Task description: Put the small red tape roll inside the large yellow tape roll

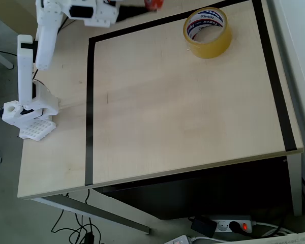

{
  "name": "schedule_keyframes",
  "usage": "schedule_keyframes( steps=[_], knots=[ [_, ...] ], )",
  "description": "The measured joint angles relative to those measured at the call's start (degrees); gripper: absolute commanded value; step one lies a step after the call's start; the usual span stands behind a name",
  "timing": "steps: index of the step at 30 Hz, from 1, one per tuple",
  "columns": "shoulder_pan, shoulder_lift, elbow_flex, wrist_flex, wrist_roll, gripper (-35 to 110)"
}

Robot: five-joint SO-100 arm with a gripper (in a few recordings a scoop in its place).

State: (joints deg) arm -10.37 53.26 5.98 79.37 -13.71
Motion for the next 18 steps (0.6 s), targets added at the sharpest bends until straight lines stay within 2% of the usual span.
schedule_keyframes(
  steps=[6, 18],
  knots=[
    [-1.5, -3.2, 0.1, -4.8, 0.0, 0],
    [-1.1, -23.6, -0.2, -9.2, 0.0, 0]
  ],
)
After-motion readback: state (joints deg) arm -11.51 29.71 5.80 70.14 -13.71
